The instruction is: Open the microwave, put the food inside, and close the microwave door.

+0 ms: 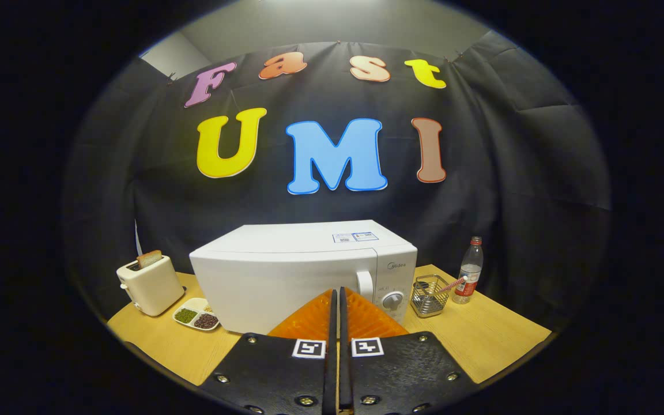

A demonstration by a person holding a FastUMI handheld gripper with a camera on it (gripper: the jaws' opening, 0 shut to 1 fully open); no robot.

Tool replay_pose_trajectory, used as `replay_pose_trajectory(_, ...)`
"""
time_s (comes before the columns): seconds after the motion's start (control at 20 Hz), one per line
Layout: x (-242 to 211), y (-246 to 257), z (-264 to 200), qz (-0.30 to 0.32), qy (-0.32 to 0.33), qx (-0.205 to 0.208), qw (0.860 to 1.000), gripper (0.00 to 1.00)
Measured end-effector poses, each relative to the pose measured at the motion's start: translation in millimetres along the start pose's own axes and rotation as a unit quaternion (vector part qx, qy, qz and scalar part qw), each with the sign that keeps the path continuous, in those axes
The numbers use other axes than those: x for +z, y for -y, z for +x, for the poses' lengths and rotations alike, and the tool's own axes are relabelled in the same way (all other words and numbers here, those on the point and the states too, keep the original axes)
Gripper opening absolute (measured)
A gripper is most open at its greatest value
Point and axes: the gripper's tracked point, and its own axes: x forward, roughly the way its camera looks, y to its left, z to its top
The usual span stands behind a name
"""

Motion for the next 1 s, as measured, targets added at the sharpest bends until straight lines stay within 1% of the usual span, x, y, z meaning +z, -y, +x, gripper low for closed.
replay_pose_trajectory(0.25,5.3,-5.1,-69.7,-0.005,0.007,0.017,1.000,0.02)
replay_pose_trajectory(0.45,2.7,-10.4,-111.1,0.004,0.013,0.037,0.999,0.02)
replay_pose_trajectory(0.55,0.2,-9.5,-128.6,0.005,0.013,0.043,0.999,0.21)
replay_pose_trajectory(0.6,-1.4,-8.5,-136.5,0.005,0.014,0.045,0.999,0.39)
replay_pose_trajectory(0.65,-1.8,-8.4,-143.7,0.006,0.014,0.049,0.999,0.43)
replay_pose_trajectory(0.7,-4.3,-6.9,-149.4,0.004,0.012,0.048,0.999,0.56)
replay_pose_trajectory(0.75,-6.8,-2.5,-154.2,0.000,0.011,0.044,0.999,0.65)
replay_pose_trajectory(0.8,-6.9,0.5,-158.5,-0.004,0.012,0.043,0.999,0.88)
replay_pose_trajectory(0.85,-3.9,1.0,-160.8,-0.008,0.016,0.043,0.999,0.98)
replay_pose_trajectory(1.0,5.5,3.5,-169.8,-0.013,0.031,0.047,0.998,0.99)
